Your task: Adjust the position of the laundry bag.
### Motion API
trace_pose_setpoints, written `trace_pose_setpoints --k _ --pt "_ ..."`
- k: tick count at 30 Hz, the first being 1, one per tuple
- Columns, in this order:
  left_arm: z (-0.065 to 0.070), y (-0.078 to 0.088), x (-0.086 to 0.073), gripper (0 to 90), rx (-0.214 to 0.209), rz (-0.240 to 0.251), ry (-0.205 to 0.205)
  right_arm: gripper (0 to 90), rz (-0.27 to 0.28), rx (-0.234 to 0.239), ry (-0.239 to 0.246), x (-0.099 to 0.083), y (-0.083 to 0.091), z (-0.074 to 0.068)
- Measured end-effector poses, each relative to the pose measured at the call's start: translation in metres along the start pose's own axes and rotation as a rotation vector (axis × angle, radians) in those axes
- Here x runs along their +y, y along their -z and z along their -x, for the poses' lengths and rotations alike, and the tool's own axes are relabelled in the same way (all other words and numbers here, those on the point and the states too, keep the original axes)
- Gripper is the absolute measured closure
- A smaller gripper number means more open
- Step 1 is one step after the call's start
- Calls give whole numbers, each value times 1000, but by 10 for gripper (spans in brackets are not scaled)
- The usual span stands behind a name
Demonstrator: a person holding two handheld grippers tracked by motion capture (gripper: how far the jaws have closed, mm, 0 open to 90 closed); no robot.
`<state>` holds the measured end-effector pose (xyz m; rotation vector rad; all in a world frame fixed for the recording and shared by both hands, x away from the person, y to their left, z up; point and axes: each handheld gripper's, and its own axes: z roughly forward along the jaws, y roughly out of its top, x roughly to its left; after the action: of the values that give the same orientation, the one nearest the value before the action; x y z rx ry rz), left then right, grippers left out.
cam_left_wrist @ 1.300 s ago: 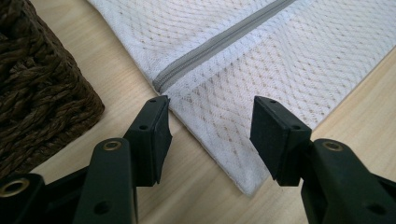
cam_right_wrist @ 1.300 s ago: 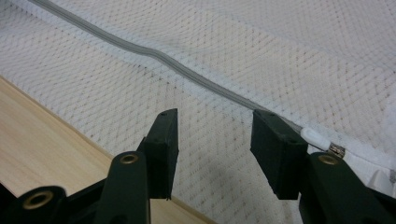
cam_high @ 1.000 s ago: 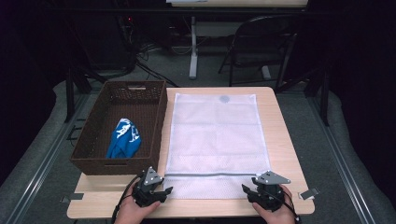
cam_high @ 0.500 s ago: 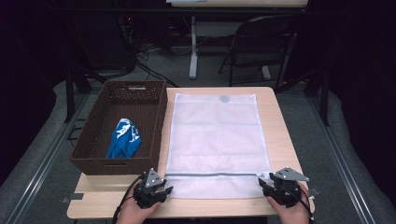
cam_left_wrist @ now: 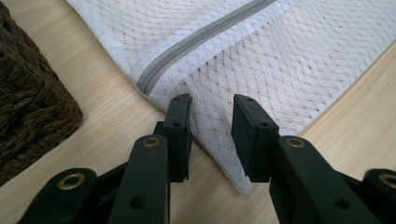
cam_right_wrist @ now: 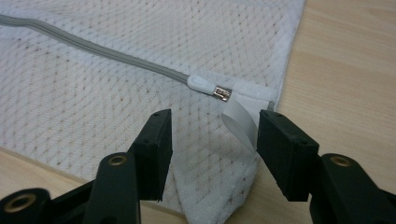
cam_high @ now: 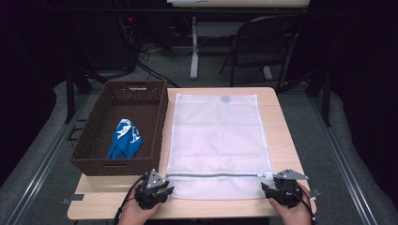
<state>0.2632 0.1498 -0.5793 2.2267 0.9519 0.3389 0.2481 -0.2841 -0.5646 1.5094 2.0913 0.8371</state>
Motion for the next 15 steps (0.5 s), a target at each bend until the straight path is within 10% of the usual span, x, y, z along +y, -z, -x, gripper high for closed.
trace_pose_setpoints --k 15 --pt "0 0 -1 697 -11 2 0 602 -31 -17 -37 -6 -7 11"
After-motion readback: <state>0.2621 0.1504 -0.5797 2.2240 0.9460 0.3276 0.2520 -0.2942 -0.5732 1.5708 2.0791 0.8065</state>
